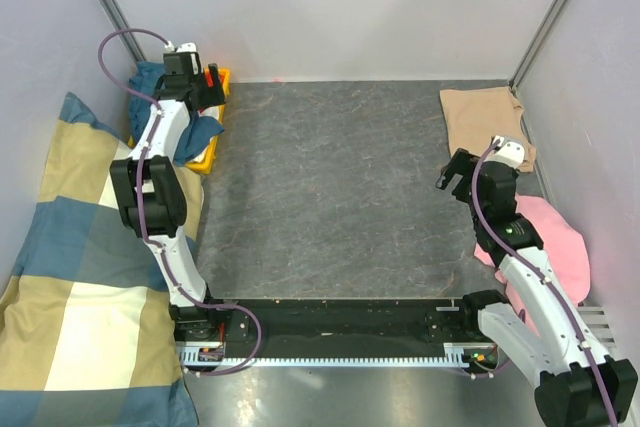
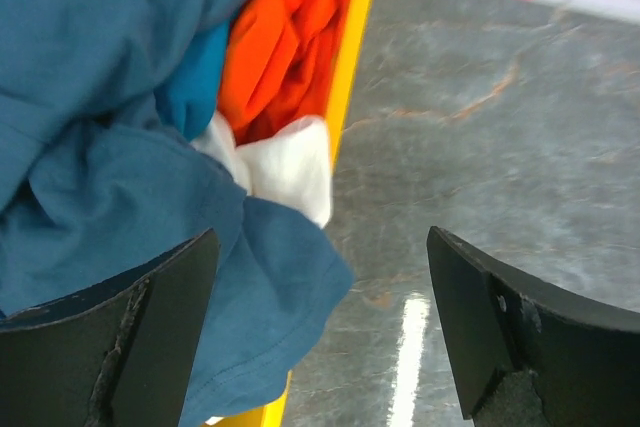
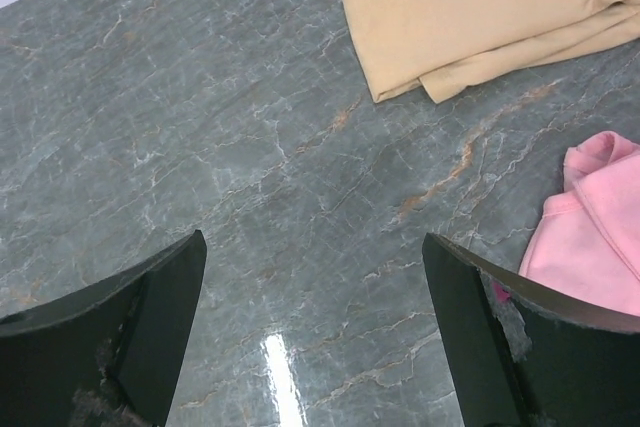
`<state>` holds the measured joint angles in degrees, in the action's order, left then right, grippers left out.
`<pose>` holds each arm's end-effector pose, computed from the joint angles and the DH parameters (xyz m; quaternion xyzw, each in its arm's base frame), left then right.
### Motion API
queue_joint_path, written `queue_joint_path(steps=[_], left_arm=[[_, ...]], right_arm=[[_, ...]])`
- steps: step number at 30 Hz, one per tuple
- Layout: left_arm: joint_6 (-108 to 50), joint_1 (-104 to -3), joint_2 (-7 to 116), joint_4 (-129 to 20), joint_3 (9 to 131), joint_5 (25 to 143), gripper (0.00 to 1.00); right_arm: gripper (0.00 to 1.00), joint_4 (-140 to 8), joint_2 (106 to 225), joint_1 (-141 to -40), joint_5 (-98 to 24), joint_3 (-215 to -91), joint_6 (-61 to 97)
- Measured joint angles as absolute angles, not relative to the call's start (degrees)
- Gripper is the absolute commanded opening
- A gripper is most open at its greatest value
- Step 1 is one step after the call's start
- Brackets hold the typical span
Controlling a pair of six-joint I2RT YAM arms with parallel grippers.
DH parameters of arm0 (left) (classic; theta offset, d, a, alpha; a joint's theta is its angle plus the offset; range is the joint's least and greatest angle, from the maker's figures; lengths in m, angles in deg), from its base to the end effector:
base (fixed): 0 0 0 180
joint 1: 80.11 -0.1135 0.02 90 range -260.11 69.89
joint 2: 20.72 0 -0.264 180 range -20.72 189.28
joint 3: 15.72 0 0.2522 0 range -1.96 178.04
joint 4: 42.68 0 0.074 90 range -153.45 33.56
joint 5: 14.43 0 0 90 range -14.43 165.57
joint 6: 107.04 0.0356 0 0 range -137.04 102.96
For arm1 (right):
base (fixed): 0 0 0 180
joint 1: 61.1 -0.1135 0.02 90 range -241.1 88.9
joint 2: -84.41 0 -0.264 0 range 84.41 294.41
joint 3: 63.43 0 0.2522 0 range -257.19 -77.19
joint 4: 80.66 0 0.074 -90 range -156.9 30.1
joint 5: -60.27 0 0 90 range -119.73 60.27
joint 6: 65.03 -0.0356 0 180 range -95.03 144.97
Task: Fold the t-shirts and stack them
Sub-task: Grab the tshirt from the pile
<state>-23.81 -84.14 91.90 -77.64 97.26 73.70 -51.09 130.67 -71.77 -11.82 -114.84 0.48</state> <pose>0.4627 0.0338 0.2966 -0.0909 0.8806 0.0033 0.4650 0.1857 0.0238 0.2823 0.1836 0.8142 0.0368 0.5495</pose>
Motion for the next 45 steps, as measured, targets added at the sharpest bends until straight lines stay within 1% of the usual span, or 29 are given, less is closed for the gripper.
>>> queue_joint_path(steps=[4,14,17,18,20,21,30,35,38,41,45], left_arm=[[-23.52,-84.14,94.31,-78.20,96.61,70.31,0.93],[-22.91,-84.27,95.01,-78.16,95.16,62.53,0.91],[-22.76,-84.32,95.01,-77.53,94.31,60.43,0.86],[-22.50,-84.32,95.01,-77.33,94.01,59.56,0.65],[-22.24,-84.32,95.01,-77.15,93.68,58.51,0.11],[-21.49,-84.43,95.05,-77.13,93.61,57.79,0.02],[-21.36,-84.84,94.83,-77.24,93.66,56.89,0.02],[-21.75,-83.62,90.44,-80.06,95.97,61.46,0.02],[-21.73,-80.43,86.66,-83.51,102.44,61.74,0.02],[-21.73,-73.78,83.46,-85.26,112.10,62.88,0.02],[-23.04,-64.41,79.09,-87.93,123.38,69.20,0.02]], right_arm=[[0.98,-49.51,129.34,-71.77,-13.35,-115.56,0.74],[0.98,-48.18,128.97,-71.84,-17.26,-115.58,0.88],[0.98,-48.16,128.99,-71.86,-17.74,-115.58,0.96],[0.98,-48.18,129.03,-71.86,-17.91,-115.58,0.98],[0.98,-48.16,129.19,-71.86,-18.13,-115.58,1.01],[0.98,-48.14,129.27,-71.86,-18.26,-115.58,1.01],[0.98,-48.12,129.38,-71.86,-18.53,-115.58,1.05],[0.98,-48.09,129.38,-71.86,-18.72,-115.58,1.20],[0.98,-47.96,129.40,-71.88,-19.01,-115.58,1.20],[0.98,-47.92,129.40,-71.86,-19.36,-115.58,1.23],[0.98,-47.90,129.49,-71.88,-19.47,-115.58,1.23]])
